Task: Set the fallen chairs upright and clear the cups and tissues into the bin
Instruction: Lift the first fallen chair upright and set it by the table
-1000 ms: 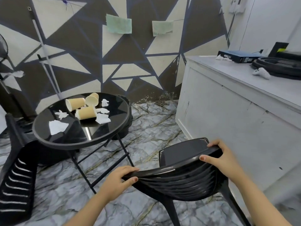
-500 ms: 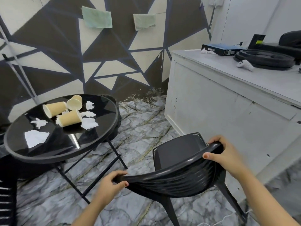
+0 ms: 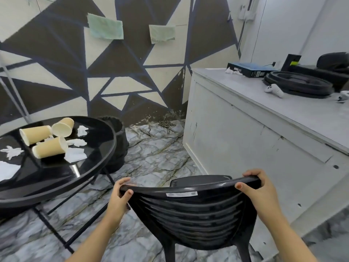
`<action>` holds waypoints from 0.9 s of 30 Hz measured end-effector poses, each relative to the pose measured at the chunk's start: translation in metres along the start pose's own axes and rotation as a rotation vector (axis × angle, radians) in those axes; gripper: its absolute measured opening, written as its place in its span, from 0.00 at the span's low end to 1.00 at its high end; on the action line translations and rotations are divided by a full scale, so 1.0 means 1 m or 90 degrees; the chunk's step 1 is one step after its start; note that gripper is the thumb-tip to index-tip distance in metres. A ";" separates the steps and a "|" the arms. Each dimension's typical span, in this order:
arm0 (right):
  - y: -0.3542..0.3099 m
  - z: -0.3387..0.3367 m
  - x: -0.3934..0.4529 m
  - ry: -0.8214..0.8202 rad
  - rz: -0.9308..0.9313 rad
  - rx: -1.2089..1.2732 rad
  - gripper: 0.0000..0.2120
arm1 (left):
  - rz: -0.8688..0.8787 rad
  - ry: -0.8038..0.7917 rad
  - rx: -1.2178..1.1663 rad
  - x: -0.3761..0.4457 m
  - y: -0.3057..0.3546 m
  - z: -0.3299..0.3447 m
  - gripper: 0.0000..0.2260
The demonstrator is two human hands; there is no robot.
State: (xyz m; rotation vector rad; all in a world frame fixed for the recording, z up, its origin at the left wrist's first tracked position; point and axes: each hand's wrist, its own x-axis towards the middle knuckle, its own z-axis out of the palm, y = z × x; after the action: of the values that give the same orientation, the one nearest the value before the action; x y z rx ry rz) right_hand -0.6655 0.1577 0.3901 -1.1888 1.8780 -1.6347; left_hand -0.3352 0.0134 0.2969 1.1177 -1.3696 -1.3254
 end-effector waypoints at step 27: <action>-0.010 0.152 0.113 -0.365 -0.006 0.247 0.14 | 0.170 0.539 0.055 -0.042 0.068 -0.063 0.12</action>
State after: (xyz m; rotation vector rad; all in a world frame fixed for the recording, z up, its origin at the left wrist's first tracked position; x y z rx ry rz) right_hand -0.6132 -0.0240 0.3878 -1.3101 1.1467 -1.3794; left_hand -0.2662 0.0442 0.3653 1.2889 -0.8891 -0.4868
